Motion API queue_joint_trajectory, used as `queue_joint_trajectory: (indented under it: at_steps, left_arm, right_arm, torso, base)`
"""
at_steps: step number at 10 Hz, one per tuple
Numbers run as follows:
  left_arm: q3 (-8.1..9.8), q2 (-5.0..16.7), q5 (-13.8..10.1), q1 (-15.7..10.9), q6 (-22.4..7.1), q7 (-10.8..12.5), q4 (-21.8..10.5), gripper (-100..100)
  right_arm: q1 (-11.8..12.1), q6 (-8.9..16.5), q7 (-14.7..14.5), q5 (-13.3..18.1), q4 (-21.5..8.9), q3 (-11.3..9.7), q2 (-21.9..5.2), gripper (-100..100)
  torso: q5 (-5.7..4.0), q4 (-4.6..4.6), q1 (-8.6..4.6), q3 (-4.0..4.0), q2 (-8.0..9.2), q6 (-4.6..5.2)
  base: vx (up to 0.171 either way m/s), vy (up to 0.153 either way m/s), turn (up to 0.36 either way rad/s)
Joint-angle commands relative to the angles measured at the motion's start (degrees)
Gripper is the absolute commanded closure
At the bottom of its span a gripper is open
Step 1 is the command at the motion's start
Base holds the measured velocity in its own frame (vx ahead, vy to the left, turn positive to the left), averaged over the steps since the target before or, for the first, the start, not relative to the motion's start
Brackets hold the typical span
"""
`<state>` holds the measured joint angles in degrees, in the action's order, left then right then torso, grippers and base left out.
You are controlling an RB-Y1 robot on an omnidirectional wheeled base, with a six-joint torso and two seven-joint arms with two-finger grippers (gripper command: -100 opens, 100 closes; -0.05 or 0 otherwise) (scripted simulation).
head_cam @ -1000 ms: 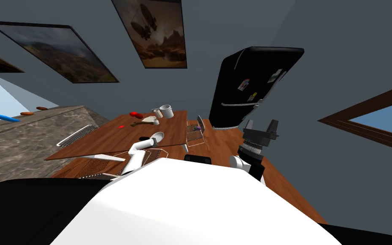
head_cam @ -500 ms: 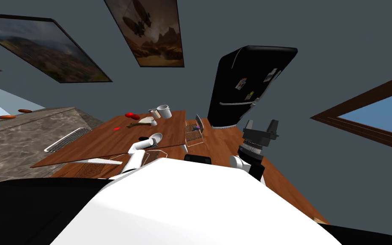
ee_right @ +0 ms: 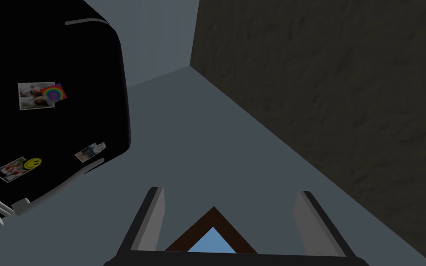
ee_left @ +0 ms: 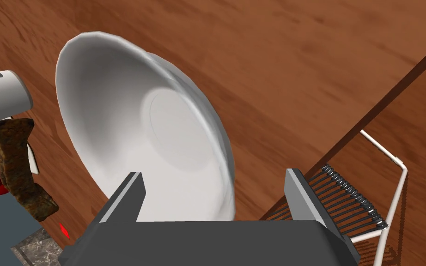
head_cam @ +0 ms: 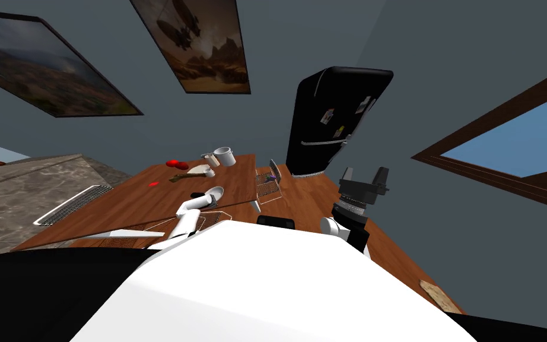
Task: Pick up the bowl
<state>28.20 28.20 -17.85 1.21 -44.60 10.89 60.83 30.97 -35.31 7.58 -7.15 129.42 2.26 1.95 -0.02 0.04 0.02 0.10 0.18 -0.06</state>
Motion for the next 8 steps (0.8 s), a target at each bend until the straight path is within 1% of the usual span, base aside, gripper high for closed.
queue_joint_trajectory:
  at_steps: [1, 2, 3, 4, 6, 7, 8]
  left_arm:
    - [0.39, 1.0, -0.4, -0.9, 1.3, -0.1, -2.9, -100]
    - [0.73, 1.7, -0.7, -1.5, 2.3, 0.0, -4.6, -100]
    - [0.73, 1.7, -0.7, -1.5, 2.3, 0.0, -5.4, -100]
    - [1.08, 2.4, -1.0, -2.1, 3.3, 0.1, -7.4, -100]
    - [1.78, 3.7, -1.6, -3.2, 5.3, 0.2, -11.4, -100]
    - [1.50, 3.3, -1.4, -3.1, 4.7, 0.1, -10.5, -100]
    - [1.54, 3.4, -1.4, -3.1, 5.0, 0.2, -10.8, 100]
  right_arm:
    - [0.0, 0.0, 0.0, 0.0, 0.0, 0.0, 0.0, 0]
    - [0.0, 0.0, 0.0, 0.0, 0.0, 0.0, 0.0, 0]
    - [0.0, 0.0, 0.0, 0.0, 0.0, 0.0, 0.0, 0]
    - [0.0, 0.0, 0.0, 0.0, 0.0, 0.0, 0.0, 0]
    - [0.0, 0.0, 0.0, 0.0, 0.0, 0.0, 0.0, 0]
    - [0.0, 0.0, 0.0, 0.0, 0.0, 0.0, 0.0, 0]
    - [0.0, 0.0, 0.0, 0.0, 0.0, 0.0, 0.0, 0]
  torso:
    - [0.00, 0.00, 0.00, 0.00, 0.00, 0.00]
    - [0.00, 0.00, -0.01, -0.01, -0.01, 0.03]
    - [-0.01, 0.01, -0.01, 0.02, 0.03, 0.03]
    - [0.00, 0.00, 0.01, 0.01, 0.01, -0.01]
    - [0.00, 0.01, -0.01, 0.03, 0.05, 0.03]
    - [-0.01, 0.02, -0.02, 0.04, 0.07, 0.02]
    - [0.00, 0.00, 0.00, 0.00, -0.01, -0.02]
  base:
    - [-0.033, -0.008, -0.121]
    - [-0.048, -0.006, -0.207]
    - [-0.038, -0.001, -0.053]
    - [-0.040, -0.009, -0.089]
    - [-0.056, -0.011, -0.202]
    - [-0.024, -0.003, -0.033]
    - [0.000, 0.000, 0.000]
